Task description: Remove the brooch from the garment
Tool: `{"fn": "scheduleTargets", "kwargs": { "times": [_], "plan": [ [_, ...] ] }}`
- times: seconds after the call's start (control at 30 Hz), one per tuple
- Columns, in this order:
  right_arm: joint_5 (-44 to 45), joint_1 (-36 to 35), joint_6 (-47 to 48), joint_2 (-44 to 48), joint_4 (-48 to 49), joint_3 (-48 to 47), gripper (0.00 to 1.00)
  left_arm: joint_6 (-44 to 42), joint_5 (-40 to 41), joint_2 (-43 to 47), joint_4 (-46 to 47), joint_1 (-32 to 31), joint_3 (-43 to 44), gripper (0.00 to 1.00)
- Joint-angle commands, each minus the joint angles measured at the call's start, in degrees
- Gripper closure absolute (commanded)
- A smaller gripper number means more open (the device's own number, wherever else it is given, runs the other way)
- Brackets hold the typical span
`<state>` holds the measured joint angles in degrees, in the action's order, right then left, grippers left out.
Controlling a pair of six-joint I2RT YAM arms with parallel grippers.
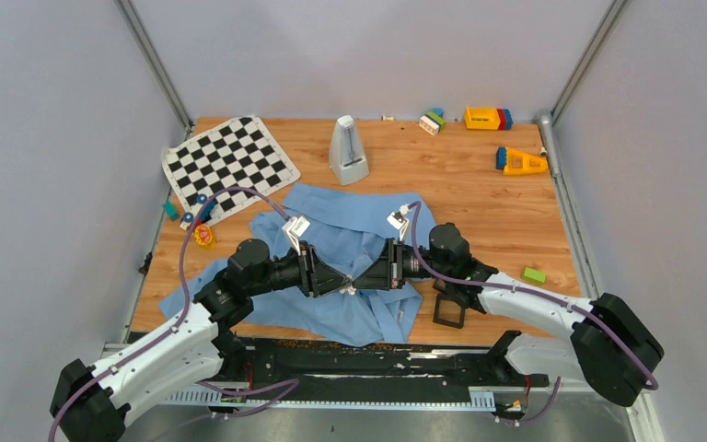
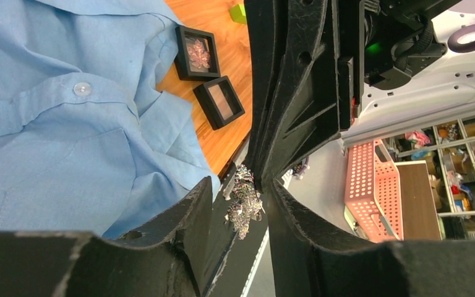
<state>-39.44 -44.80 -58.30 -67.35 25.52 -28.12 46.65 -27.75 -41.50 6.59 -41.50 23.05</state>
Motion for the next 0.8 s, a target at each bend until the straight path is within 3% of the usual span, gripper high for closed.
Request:
{"fn": "scheduleTargets", "kwargs": {
  "times": [0.0,0.47,0.77],
  "plan": [
    [-1.22,-0.03,-1.74,-0.56,4.65,-1.24,1.00,-0.07,-0.94,0.45,2.36,-0.08,-0.24,0.57],
    [-3.05,-0.03,-4.74,-1.72,7.86,-0.85,1.00,-1.87,-1.03,-1.19,0.79,-0.08,0.71,0.68],
    [-3.10,0.21,-5.15,-1.47,7.28,-0.98,1.00,-5.19,0.55,-0.44,-5.53,-0.08,2.37,0.78]
  ]
}}
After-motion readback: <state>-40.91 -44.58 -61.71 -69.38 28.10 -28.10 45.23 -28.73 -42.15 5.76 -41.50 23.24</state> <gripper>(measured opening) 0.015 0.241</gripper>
